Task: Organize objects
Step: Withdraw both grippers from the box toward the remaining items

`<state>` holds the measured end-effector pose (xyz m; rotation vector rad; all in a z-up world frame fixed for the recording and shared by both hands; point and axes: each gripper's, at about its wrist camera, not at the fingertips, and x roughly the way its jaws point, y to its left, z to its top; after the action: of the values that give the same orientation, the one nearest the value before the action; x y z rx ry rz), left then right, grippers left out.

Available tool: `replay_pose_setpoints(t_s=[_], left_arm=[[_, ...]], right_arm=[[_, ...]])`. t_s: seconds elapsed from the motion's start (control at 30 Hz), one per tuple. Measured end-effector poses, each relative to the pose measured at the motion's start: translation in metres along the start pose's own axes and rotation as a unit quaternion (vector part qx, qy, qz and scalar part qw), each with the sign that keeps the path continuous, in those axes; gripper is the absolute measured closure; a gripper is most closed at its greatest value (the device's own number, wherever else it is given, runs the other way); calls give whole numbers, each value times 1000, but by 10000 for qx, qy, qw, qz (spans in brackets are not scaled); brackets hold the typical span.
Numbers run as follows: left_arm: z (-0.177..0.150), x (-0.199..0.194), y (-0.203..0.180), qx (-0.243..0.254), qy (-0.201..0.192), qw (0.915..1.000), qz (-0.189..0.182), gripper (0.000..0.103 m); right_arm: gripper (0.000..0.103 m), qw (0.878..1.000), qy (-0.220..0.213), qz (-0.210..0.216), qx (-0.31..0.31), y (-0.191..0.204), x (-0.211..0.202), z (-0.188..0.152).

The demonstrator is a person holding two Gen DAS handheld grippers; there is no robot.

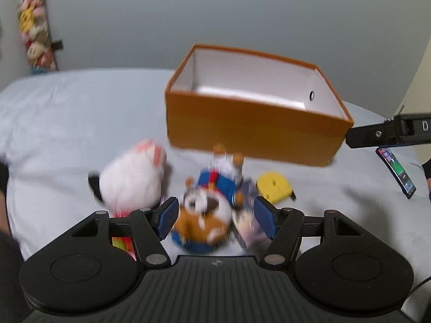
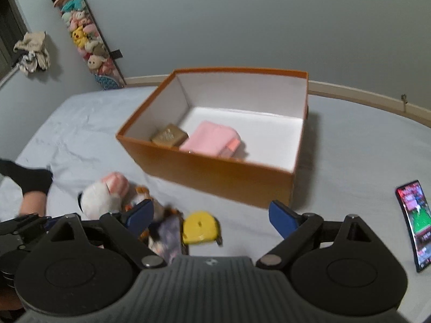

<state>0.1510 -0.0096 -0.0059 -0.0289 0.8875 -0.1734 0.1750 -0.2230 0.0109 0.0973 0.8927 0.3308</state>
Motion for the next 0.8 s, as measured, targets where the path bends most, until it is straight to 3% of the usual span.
replay_pose_setpoints(t_s=[0.1,0.33,0.8], left_arm=[[-13,-6,9,-306,34,9995,6,28],[-37,-16,22,-237,118,9989,397,28],[-68,-4,49,-587,382,9954,655,28]], right_arm=[[10,10000,40,-58,-14,0,0,-16],[10,9999,153,-26,16,3,1,-37],[9,9987,447,-28,-258,28,21,-66]])
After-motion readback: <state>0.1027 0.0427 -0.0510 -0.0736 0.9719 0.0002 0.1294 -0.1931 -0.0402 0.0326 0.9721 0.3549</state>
